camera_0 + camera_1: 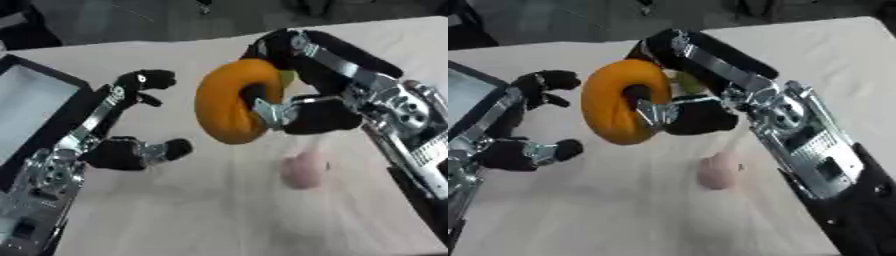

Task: Pick up the objects with one hand, pass them to the other hand, and then place them into the box on the other side of the table.

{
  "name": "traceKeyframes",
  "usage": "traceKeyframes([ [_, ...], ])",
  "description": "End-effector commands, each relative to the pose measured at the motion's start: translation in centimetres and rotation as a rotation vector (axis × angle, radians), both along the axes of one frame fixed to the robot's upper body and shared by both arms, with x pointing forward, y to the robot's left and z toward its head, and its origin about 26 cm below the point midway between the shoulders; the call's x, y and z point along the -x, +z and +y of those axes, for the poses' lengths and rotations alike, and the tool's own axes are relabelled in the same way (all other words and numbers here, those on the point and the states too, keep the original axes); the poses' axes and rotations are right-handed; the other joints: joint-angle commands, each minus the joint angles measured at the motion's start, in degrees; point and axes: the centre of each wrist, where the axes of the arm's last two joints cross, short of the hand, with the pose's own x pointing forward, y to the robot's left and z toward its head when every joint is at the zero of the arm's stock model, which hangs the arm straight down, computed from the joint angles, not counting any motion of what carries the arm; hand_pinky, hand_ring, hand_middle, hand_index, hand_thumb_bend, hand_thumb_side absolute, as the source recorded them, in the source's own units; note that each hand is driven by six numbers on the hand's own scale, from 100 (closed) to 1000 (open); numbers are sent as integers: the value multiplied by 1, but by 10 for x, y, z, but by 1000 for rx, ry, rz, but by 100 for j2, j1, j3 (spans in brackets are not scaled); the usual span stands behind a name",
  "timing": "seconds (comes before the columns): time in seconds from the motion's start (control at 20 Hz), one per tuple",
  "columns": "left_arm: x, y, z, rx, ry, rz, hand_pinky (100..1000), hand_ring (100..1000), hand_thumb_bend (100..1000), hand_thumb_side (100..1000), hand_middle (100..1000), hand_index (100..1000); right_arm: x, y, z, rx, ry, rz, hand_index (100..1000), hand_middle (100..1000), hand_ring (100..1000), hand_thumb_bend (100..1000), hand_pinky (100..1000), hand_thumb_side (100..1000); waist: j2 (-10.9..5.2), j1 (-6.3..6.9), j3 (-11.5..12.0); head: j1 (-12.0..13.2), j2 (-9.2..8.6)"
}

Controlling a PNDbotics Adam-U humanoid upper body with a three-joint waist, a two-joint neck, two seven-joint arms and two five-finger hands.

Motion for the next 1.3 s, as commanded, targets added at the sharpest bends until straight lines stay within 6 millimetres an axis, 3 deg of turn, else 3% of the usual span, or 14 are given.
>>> traceKeyframes([
  [0.05, 2, 7, -3, -30, 7, -19, 754, 855, 742, 548, 770, 857, 6, 10, 4, 30, -28, -87, 542, 503, 609, 100, 747, 100, -150, 54, -8, 10, 23],
  [0.55, 3, 2, 1, -57, -28, 4, 751, 857, 897, 638, 762, 841, 12, 27, 16, 195, -18, -173, 561, 530, 656, 100, 768, 100, -174, 5, -34, 26, 88],
  [1.0, 2, 0, -3, -44, -20, 14, 745, 854, 797, 574, 762, 846, 16, 33, 26, 221, -67, -160, 582, 554, 683, 100, 775, 100, -182, -17, -34, 24, 85],
  [1.25, 3, -1, -5, -8, -2, -3, 728, 837, 771, 588, 737, 820, 15, 35, 30, 235, -141, -168, 601, 576, 701, 100, 782, 100, -190, -27, -51, 30, 110],
  [1.3, 4, -2, -6, 6, -8, -6, 735, 842, 811, 572, 742, 824, 15, 35, 31, 240, -152, -169, 607, 582, 706, 100, 785, 100, -192, -28, -56, 32, 114],
])
